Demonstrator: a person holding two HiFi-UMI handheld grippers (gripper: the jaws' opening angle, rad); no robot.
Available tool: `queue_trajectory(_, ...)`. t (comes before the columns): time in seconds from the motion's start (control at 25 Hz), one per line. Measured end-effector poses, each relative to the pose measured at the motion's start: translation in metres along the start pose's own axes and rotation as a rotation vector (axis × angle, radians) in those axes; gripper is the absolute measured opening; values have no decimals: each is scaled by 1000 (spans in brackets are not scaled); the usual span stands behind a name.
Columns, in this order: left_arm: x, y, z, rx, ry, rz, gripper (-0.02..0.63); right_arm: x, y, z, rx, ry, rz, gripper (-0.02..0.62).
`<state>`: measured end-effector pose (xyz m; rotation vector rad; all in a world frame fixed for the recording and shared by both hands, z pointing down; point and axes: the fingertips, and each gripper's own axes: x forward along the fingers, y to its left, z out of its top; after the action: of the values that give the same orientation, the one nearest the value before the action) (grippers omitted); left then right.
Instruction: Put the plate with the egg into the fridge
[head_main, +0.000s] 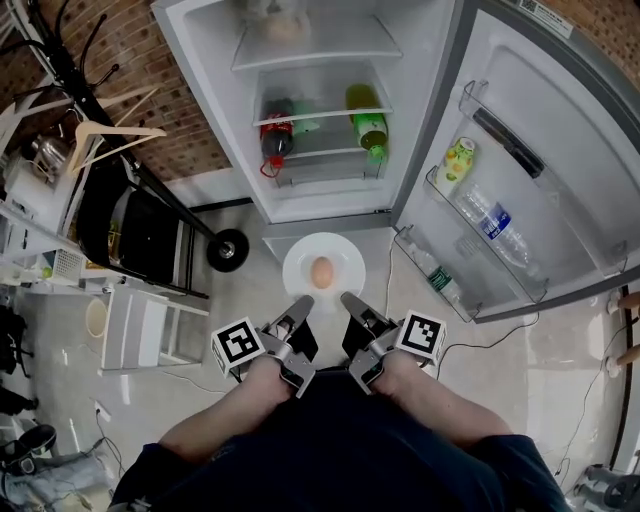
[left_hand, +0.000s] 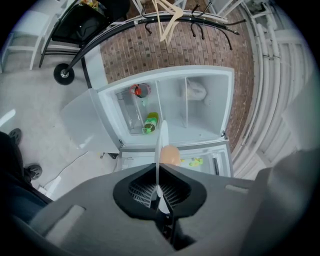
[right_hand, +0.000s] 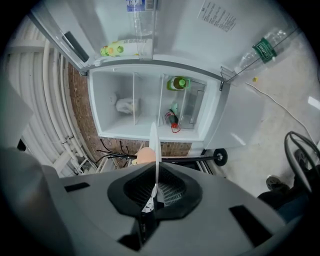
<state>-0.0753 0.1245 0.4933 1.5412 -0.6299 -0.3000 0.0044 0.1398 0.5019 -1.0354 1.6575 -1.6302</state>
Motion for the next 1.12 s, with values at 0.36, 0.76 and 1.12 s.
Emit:
queue_trajectory(0.36,18,2,21,14,-16,14,18,22,-4,17,-2,22,-7,21)
queue_trajectory(0.76,83,-4,89,-1,52,-35,18,88,2,77,-30,-50,-41,20)
queue_trajectory(1.12,134,-11,163,8,161,-56,18,156,10,121,-18,-146,-73,20)
